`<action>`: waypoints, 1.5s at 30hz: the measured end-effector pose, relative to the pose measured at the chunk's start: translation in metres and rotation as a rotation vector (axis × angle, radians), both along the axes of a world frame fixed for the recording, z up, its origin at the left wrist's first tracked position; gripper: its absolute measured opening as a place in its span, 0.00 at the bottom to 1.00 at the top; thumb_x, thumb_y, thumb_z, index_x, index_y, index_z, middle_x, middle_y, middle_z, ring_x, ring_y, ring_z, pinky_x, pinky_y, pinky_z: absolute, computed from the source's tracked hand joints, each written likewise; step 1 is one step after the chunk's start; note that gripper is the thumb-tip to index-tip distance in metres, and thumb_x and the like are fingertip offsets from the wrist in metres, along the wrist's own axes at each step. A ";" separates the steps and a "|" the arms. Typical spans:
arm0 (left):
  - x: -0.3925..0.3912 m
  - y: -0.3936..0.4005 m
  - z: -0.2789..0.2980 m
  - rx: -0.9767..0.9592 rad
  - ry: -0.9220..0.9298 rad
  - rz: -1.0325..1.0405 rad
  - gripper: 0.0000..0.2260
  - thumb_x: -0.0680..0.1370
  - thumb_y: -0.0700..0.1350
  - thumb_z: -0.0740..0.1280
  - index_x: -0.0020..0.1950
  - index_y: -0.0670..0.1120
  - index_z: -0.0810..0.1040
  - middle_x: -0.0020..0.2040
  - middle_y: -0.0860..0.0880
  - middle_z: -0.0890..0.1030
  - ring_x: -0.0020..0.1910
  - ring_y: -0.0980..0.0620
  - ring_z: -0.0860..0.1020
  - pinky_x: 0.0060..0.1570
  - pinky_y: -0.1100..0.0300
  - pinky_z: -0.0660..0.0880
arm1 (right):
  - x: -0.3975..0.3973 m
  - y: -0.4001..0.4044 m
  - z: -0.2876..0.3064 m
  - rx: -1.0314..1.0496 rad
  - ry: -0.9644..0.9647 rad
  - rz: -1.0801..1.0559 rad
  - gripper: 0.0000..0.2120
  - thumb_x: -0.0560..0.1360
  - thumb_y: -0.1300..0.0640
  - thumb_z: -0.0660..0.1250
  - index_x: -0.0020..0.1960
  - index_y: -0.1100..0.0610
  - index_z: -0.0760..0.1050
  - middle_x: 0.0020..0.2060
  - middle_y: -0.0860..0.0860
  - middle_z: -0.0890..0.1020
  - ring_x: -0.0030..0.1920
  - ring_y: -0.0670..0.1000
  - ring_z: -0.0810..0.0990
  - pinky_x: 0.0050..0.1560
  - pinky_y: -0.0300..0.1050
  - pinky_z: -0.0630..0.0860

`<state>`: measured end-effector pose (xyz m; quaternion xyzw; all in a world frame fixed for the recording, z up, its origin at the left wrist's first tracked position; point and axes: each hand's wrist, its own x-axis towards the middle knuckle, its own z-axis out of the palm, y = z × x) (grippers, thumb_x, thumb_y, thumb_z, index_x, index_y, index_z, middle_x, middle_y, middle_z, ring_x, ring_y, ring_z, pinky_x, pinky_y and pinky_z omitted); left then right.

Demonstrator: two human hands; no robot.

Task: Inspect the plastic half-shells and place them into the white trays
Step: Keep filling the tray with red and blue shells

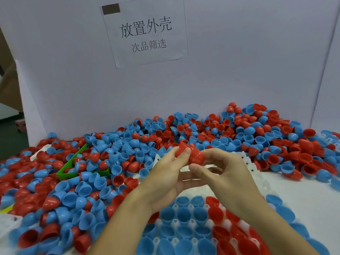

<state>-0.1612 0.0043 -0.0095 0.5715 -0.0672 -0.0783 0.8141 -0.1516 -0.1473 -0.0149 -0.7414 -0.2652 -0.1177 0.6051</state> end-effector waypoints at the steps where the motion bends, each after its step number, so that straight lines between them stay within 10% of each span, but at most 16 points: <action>1: 0.001 0.001 0.000 -0.044 -0.006 0.006 0.16 0.84 0.47 0.60 0.66 0.37 0.73 0.59 0.36 0.82 0.56 0.36 0.82 0.54 0.46 0.81 | 0.000 -0.001 -0.001 -0.048 -0.027 -0.019 0.04 0.72 0.55 0.75 0.45 0.47 0.84 0.44 0.43 0.84 0.48 0.45 0.82 0.48 0.41 0.79; 8: 0.003 0.012 0.000 0.017 -0.074 0.042 0.15 0.79 0.44 0.64 0.62 0.38 0.75 0.46 0.42 0.84 0.39 0.48 0.82 0.36 0.61 0.78 | 0.002 -0.008 0.004 -0.095 -0.119 -0.023 0.12 0.79 0.56 0.65 0.45 0.44 0.84 0.46 0.37 0.83 0.52 0.41 0.80 0.49 0.32 0.75; 18: -0.002 0.011 -0.002 0.289 -0.187 -0.088 0.15 0.79 0.44 0.64 0.63 0.37 0.74 0.44 0.44 0.83 0.39 0.49 0.81 0.36 0.61 0.75 | 0.006 -0.014 0.003 -0.322 -0.238 -0.159 0.23 0.71 0.67 0.74 0.43 0.36 0.79 0.39 0.42 0.81 0.43 0.44 0.78 0.42 0.33 0.74; 29: 0.009 0.022 -0.006 0.211 -0.142 0.154 0.13 0.79 0.42 0.66 0.62 0.40 0.76 0.44 0.42 0.85 0.37 0.48 0.82 0.33 0.61 0.76 | 0.010 -0.017 0.004 -0.192 -0.099 -0.237 0.15 0.75 0.65 0.70 0.43 0.44 0.81 0.34 0.42 0.84 0.38 0.42 0.83 0.39 0.34 0.79; 34: 0.018 0.033 -0.010 0.109 -0.009 0.402 0.06 0.82 0.38 0.64 0.58 0.40 0.76 0.46 0.39 0.83 0.34 0.48 0.82 0.31 0.61 0.76 | 0.026 -0.042 0.007 -0.213 0.268 -0.321 0.01 0.74 0.55 0.72 0.44 0.52 0.81 0.30 0.48 0.84 0.29 0.45 0.82 0.29 0.38 0.76; 39: 0.019 0.036 -0.014 0.090 0.052 0.441 0.04 0.82 0.39 0.65 0.57 0.42 0.76 0.49 0.38 0.83 0.33 0.50 0.82 0.33 0.61 0.77 | 0.053 -0.082 0.029 0.580 0.491 -0.561 0.17 0.83 0.47 0.59 0.65 0.54 0.76 0.56 0.54 0.82 0.45 0.49 0.82 0.46 0.47 0.81; 42: 0.020 0.034 -0.013 0.124 0.031 0.428 0.06 0.82 0.40 0.65 0.59 0.43 0.75 0.51 0.38 0.82 0.35 0.50 0.83 0.34 0.62 0.77 | 0.068 -0.063 0.056 0.658 0.504 -0.450 0.22 0.84 0.43 0.52 0.70 0.53 0.72 0.59 0.52 0.81 0.56 0.51 0.82 0.57 0.43 0.80; 45: 0.018 0.029 -0.013 0.171 0.033 0.393 0.09 0.82 0.41 0.66 0.62 0.44 0.75 0.52 0.39 0.82 0.36 0.51 0.83 0.35 0.62 0.77 | 0.054 -0.004 0.075 0.491 0.086 -0.479 0.11 0.82 0.52 0.64 0.60 0.56 0.79 0.49 0.48 0.85 0.43 0.43 0.85 0.46 0.38 0.82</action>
